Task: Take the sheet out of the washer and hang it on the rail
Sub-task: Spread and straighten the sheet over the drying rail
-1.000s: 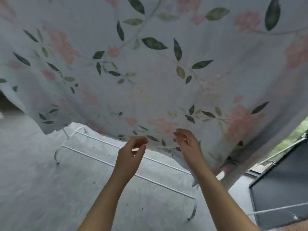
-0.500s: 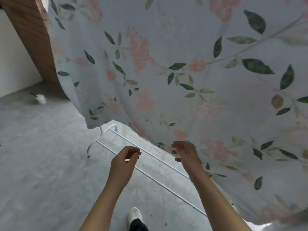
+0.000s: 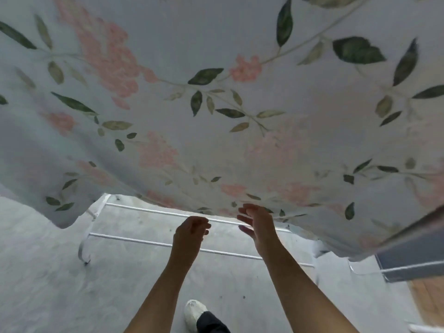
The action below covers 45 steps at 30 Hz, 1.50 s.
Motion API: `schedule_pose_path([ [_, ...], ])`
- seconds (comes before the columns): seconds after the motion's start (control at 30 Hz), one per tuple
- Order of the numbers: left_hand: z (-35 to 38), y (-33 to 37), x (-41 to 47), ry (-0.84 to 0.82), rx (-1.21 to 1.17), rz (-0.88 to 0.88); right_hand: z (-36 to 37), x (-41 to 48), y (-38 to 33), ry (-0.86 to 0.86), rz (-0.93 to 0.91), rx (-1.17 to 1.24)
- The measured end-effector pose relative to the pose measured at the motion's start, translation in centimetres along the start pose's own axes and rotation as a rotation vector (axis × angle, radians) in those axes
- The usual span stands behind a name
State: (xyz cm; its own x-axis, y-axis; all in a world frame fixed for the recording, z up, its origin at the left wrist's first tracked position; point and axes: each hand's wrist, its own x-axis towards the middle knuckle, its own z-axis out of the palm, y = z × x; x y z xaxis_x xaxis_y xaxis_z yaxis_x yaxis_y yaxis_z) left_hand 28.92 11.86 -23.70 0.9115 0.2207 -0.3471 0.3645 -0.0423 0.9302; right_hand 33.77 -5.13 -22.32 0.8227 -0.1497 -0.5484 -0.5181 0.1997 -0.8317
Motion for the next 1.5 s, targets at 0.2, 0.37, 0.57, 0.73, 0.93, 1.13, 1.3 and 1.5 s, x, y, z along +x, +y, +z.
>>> schedule_pose_path([
  [0.2,12.1,-5.4,1.8,-0.244,-0.307,-0.474,-15.3,5.1,5.1,0.331,0.298,0.394],
  [0.37,22.6,-9.5,6.6,-0.321,-0.216,-0.547,-24.8,12.1,8.0,0.432,0.371,0.503],
  [0.57,35.5,-16.6,13.4,-0.350,-0.211,-0.590,-33.0,21.7,13.3,0.458,0.332,0.717],
  [0.73,43.9,-22.7,15.8,-0.284,-0.308,-0.676,-38.1,27.2,17.7,0.473,0.239,0.879],
  [0.93,49.8,-25.1,17.7,-0.347,-0.482,-0.558,-40.7,30.1,19.9,0.357,0.115,0.823],
  [1.13,51.3,-26.7,18.4,-0.155,-0.238,-0.460,-41.7,32.5,21.4,0.421,0.086,0.594],
  [1.3,51.6,-28.5,18.6,-0.035,-0.131,-0.451,-41.4,33.9,22.5,0.500,0.174,0.490],
  [1.5,50.6,-28.6,20.1,0.053,-0.082,-0.468,-40.3,34.5,22.3,0.360,0.310,0.494],
])
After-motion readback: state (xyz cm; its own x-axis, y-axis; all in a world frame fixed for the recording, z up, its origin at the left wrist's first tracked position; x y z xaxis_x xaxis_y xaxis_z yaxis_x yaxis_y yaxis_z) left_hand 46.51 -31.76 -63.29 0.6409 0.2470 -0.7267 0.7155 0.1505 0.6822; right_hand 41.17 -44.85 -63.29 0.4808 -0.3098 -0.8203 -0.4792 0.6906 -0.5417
